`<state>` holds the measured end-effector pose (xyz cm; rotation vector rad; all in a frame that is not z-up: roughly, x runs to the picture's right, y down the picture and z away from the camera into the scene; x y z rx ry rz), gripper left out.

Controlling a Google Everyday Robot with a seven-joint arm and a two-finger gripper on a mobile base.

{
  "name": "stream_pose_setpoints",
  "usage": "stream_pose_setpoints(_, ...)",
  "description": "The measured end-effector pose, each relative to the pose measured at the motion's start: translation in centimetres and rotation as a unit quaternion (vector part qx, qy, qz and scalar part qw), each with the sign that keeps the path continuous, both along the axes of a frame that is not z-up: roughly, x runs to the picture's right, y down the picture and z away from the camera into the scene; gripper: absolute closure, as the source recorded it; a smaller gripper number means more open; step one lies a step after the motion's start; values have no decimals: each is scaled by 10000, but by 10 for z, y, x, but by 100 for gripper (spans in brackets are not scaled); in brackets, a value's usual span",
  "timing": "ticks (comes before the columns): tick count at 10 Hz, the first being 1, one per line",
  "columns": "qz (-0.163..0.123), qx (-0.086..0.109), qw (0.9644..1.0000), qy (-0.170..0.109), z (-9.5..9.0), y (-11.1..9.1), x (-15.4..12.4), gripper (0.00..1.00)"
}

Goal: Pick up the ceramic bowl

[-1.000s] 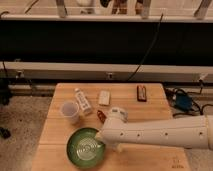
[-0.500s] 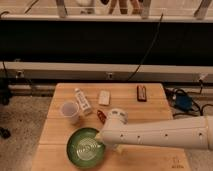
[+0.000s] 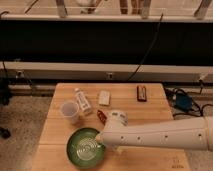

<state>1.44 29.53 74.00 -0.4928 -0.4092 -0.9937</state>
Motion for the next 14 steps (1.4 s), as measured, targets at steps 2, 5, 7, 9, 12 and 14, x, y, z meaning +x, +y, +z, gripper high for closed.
stream_pose_setpoints(2,10,1,10000,-8,1,2,0,20)
stream_pose_setpoints(5,20,2,10000,-23,2,6,0,20)
stream_pose_setpoints(7,27,-1,10000,-27,2,7,0,20)
stream_pose_setpoints(9,32,2,10000,-38,4,10,0,20)
stream_pose_setpoints(12,39,-4,10000,-40,4,13,0,23)
stream_pose_setpoints(14,45,-4,10000,-46,5,15,0,39)
